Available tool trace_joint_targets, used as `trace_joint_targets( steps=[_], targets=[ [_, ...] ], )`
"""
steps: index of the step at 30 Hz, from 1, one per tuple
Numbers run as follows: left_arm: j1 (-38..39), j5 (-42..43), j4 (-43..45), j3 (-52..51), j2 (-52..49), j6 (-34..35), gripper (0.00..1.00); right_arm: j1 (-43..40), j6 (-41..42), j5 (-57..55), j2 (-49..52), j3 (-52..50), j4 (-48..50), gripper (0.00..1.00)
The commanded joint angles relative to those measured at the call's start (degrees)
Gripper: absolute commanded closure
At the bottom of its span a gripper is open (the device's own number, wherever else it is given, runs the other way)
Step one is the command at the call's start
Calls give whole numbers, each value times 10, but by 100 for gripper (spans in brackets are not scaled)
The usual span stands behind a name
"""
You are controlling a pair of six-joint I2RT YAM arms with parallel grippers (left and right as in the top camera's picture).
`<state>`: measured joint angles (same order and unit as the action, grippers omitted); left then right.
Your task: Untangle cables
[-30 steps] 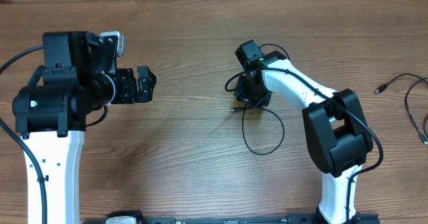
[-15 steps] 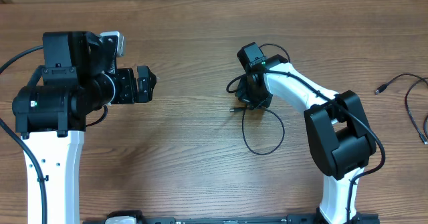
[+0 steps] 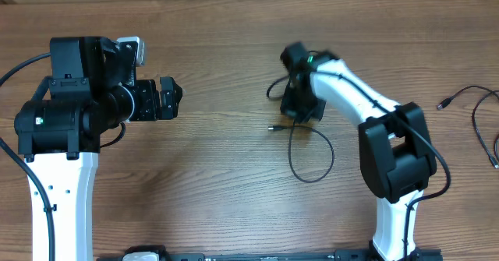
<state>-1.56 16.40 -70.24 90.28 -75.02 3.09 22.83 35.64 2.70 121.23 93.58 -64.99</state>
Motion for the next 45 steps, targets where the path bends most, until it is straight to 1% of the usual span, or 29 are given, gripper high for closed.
trace_joint_targets(
  steps=[1, 3, 5, 6, 7, 8, 10, 13, 17, 23, 25, 27, 31, 32, 33, 34, 37, 38, 40, 42, 45],
  targets=[
    [2, -3, 0, 7, 1, 8, 0, -31, -90, -8, -10, 158, -64, 96],
    [2, -3, 0, 7, 1, 8, 0, -50, -108, -12, -10, 265, -122, 96],
    [2, -3, 0, 7, 1, 8, 0, -71, -109, -28, -10, 367, -160, 96],
    [2, -3, 0, 7, 1, 8, 0, -79, -109, -34, -10, 400, -169, 96],
    [2, -3, 0, 7, 1, 8, 0, -91, -109, -44, -10, 454, -179, 96],
    [2, -3, 0, 7, 1, 8, 0, -114, -109, -64, -10, 536, -181, 96],
    [2, -3, 0, 7, 1, 8, 0, -133, -108, -91, -10, 593, -174, 96],
    [2, -3, 0, 7, 1, 8, 0, -174, -108, -159, -10, 667, -148, 96],
    [2, -3, 0, 7, 1, 8, 0, -221, -109, -217, -10, 678, -105, 96],
    [2, -3, 0, 7, 1, 8, 0, -313, -108, -224, -8, 660, -26, 96],
    [2, -3, 0, 7, 1, 8, 0, -343, -106, -218, -7, 648, -13, 96],
    [2, -3, 0, 7, 1, 8, 0, -359, -107, -199, -6, 641, -25, 96],
    [2, -3, 0, 7, 1, 8, 0, -371, -107, -144, -6, 608, -83, 96],
    [2, -3, 0, 7, 1, 8, 0, -371, -107, -134, -6, 600, -92, 93],
    [2, -3, 0, 7, 1, 8, 0, -371, -107, -114, -6, 578, -109, 78],
    [2, -3, 0, 7, 1, 8, 0, -370, -106, -101, -6, 561, -115, 70],
    [2, -3, 0, 7, 1, 8, 0, -363, -106, -55, -6, 499, -118, 39],
    [2, -3, 0, 7, 1, 8, 0, -358, -106, -18, -6, 446, -113, 19],
    [2, -3, 0, 7, 1, 8, 0, -348, -106, 24, -6, 376, -96, 1],
    [2, -3, 0, 7, 1, 8, 0, -336, -107, 63, -6, 309, -70, 0],
    [2, -3, 0, 7, 1, 8, 0, -320, -106, 84, -6, 250, -41, 0]
  ],
)
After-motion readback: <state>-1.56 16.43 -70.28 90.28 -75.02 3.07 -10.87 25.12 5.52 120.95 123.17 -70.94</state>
